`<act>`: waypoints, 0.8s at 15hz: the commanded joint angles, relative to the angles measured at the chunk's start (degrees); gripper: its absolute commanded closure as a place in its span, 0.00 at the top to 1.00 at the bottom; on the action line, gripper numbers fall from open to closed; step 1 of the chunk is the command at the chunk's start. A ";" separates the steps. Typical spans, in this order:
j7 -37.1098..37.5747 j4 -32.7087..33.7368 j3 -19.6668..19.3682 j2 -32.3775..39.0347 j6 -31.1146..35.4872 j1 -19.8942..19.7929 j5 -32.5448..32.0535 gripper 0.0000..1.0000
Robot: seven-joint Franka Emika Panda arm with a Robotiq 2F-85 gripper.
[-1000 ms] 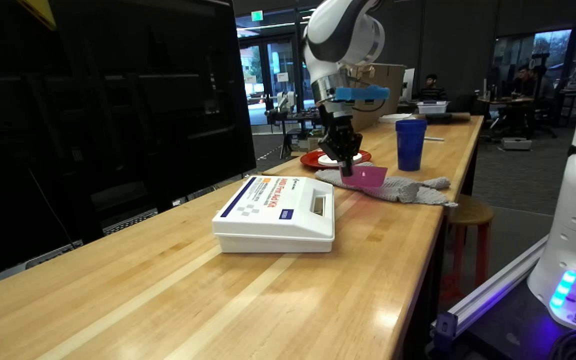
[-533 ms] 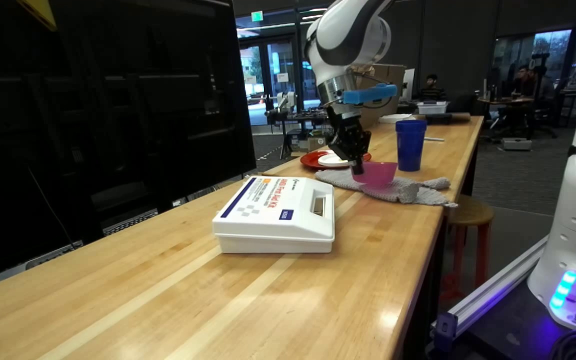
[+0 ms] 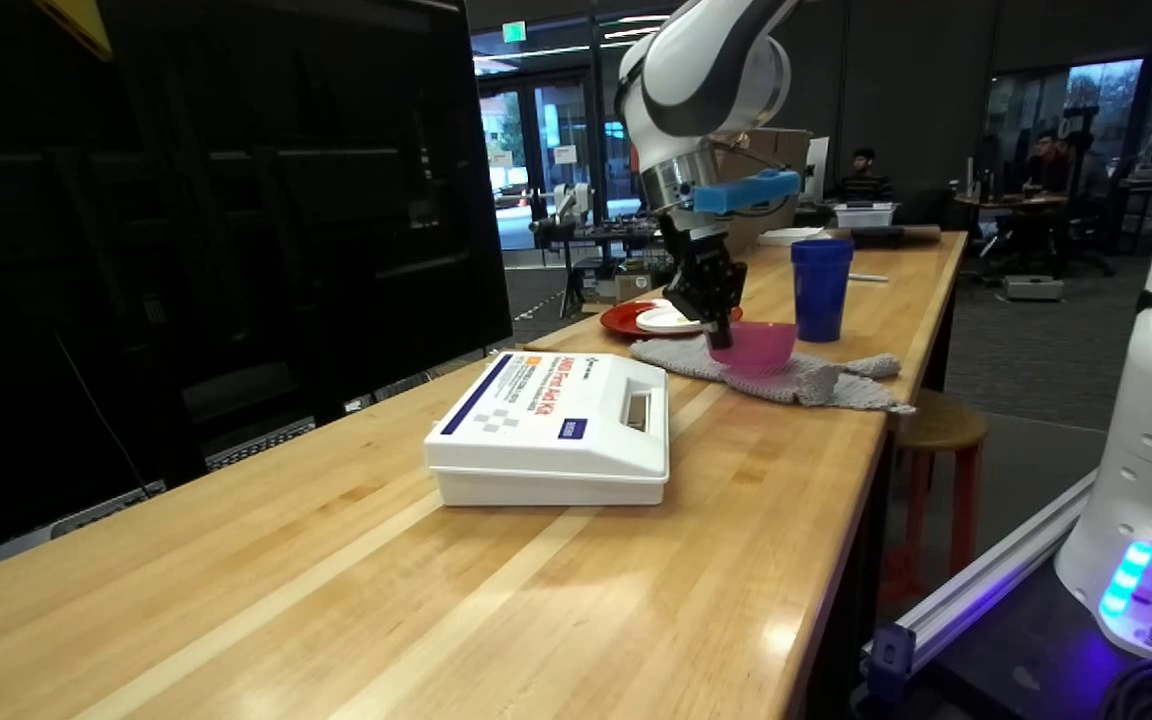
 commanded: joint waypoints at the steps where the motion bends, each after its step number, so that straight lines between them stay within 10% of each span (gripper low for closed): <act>1: -0.93 -3.04 -0.28 -1.93 3.01 -0.59 -0.56 0.01; 7: -3.09 -5.03 -1.27 -1.75 6.94 -1.17 1.42 0.01; 8: -3.99 -5.12 -1.42 -1.69 6.96 -1.10 2.26 0.29; 12: -8.41 -5.51 -1.87 -1.49 7.95 -0.67 7.85 0.45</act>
